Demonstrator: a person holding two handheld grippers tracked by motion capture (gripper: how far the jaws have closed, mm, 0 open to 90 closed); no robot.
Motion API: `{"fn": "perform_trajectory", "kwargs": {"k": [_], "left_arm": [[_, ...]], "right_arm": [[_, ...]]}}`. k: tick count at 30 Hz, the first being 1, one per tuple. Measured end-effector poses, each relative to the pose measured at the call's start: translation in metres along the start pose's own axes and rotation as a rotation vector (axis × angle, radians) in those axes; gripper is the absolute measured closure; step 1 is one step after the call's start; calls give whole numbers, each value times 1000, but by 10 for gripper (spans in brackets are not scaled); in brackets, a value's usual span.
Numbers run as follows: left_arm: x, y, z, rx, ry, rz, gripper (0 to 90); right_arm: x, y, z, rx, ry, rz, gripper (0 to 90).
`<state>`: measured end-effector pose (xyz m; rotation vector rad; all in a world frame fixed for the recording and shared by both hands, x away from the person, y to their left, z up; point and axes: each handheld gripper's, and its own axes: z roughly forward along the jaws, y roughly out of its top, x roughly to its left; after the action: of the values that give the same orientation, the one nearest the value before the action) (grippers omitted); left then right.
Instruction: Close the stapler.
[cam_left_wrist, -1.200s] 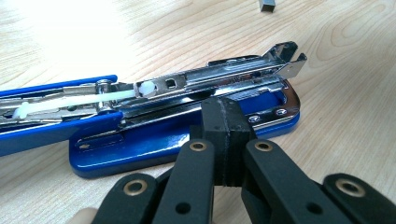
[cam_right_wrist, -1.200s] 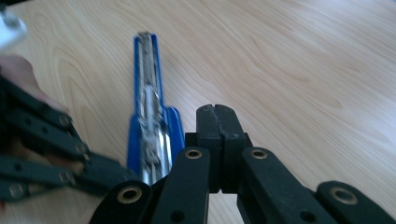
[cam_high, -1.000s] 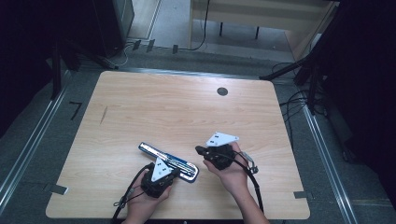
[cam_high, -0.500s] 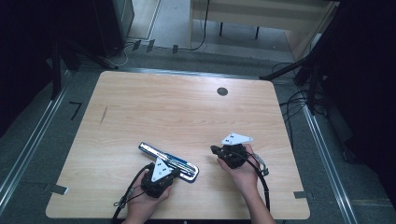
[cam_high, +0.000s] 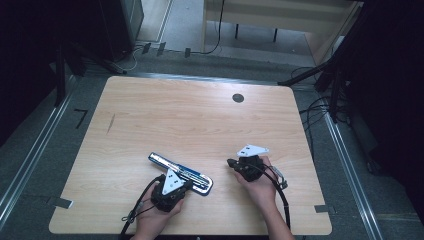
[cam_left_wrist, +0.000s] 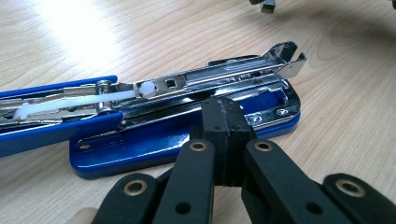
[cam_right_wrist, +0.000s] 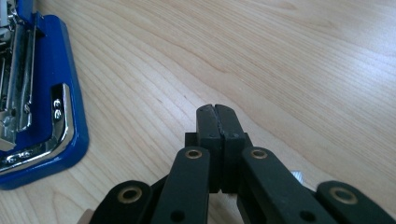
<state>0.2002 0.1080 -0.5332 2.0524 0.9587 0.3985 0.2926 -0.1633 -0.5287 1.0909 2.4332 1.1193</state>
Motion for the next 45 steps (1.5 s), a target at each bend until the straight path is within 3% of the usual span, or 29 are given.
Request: {"fn": "perform_trajectory", "kwargs": {"k": [13, 27, 32, 35, 42, 45], "left_arm": [[0, 0, 0, 1, 2, 2, 900], [-1, 0, 0, 3, 8, 9, 900], [-1, 0, 0, 4, 10, 10, 900], [-1, 0, 0, 2, 12, 13, 900], [-1, 0, 0, -1, 12, 11, 900], [-1, 0, 0, 0, 11, 12, 900]], "right_arm": [[-9, -24, -13, 19, -25, 12, 900], [-24, -43, -35, -4, -54, 42, 900], [-21, -37, -40, -32, -68, 32, 900], [-16, -19, -34, -48, -48, 25, 900], [-11, 7, -6, 17, -51, -34, 900], [-11, 10, -1, 28, -48, -20, 900]]}}
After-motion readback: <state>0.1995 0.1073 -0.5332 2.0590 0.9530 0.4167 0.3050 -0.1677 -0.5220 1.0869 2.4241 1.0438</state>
